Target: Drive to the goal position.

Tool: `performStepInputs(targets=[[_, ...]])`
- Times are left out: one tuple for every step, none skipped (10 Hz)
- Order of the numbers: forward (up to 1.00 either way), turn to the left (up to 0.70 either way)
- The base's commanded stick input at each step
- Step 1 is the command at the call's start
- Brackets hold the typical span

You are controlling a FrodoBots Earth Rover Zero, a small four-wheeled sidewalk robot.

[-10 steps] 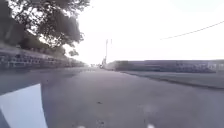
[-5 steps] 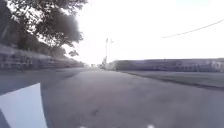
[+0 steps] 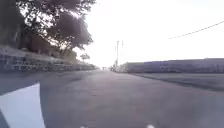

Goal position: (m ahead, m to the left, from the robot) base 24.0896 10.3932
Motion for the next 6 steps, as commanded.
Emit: performStepInputs(targets=[[0.70,0.00],[0.70,0.00],[0.70,0.00],[0.70,0.00],[0.70,0.00],[0.70,0.00]])
